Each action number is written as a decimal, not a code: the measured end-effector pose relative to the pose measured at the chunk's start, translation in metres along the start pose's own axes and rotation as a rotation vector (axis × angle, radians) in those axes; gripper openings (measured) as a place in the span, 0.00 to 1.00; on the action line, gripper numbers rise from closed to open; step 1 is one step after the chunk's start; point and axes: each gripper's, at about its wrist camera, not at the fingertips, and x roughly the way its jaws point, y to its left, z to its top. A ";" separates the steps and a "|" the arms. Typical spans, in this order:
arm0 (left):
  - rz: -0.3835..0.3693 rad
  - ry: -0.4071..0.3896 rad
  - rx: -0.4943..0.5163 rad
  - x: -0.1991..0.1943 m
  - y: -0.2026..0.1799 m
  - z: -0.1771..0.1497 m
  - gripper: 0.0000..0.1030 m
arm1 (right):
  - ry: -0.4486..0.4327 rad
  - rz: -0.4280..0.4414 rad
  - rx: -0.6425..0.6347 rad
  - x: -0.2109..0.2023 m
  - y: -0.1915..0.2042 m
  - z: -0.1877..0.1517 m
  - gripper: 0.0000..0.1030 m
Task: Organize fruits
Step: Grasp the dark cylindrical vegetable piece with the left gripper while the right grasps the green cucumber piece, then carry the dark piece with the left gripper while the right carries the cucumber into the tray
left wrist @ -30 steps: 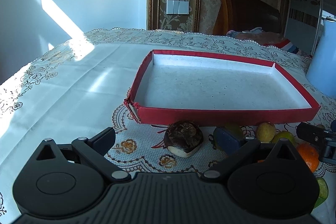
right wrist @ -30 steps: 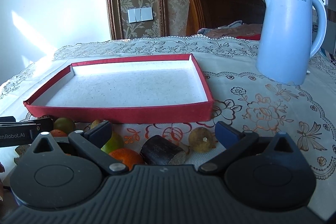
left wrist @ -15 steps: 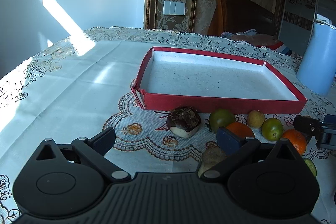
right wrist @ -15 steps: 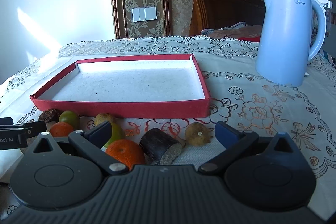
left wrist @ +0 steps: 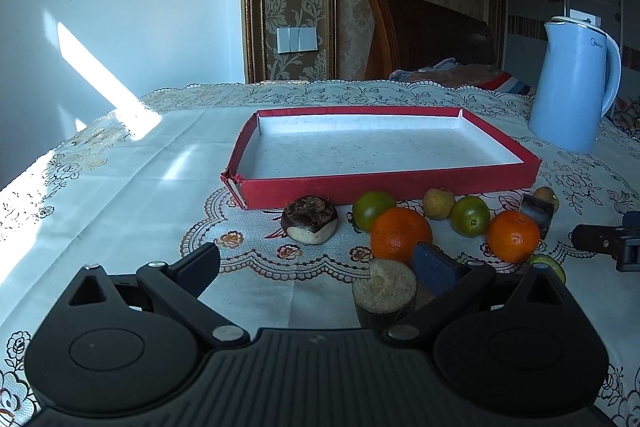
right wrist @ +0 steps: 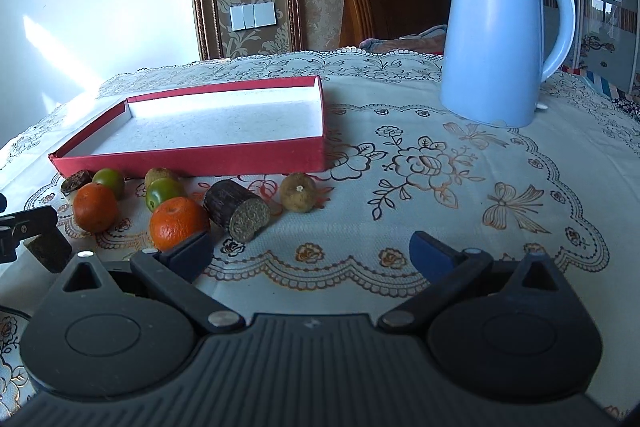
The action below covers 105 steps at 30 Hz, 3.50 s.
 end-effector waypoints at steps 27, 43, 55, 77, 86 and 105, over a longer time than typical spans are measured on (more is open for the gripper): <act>-0.063 0.110 0.086 0.014 -0.014 -0.009 0.63 | 0.101 0.216 -0.296 0.003 0.073 -0.005 0.59; -0.097 0.092 0.102 0.010 -0.019 -0.012 0.32 | 0.072 0.249 -0.321 -0.001 0.080 -0.008 0.28; -0.108 0.081 0.069 0.009 -0.012 0.012 0.32 | -0.034 0.210 -0.241 -0.009 0.066 0.026 0.28; -0.046 0.065 0.015 0.109 -0.026 0.089 0.32 | -0.025 0.072 -0.127 0.113 0.062 0.105 0.28; -0.002 0.138 0.005 0.153 -0.024 0.103 0.32 | 0.037 0.051 -0.101 0.160 0.064 0.120 0.28; 0.005 0.239 -0.038 0.189 -0.019 0.107 0.32 | 0.124 0.057 -0.106 0.184 0.066 0.127 0.28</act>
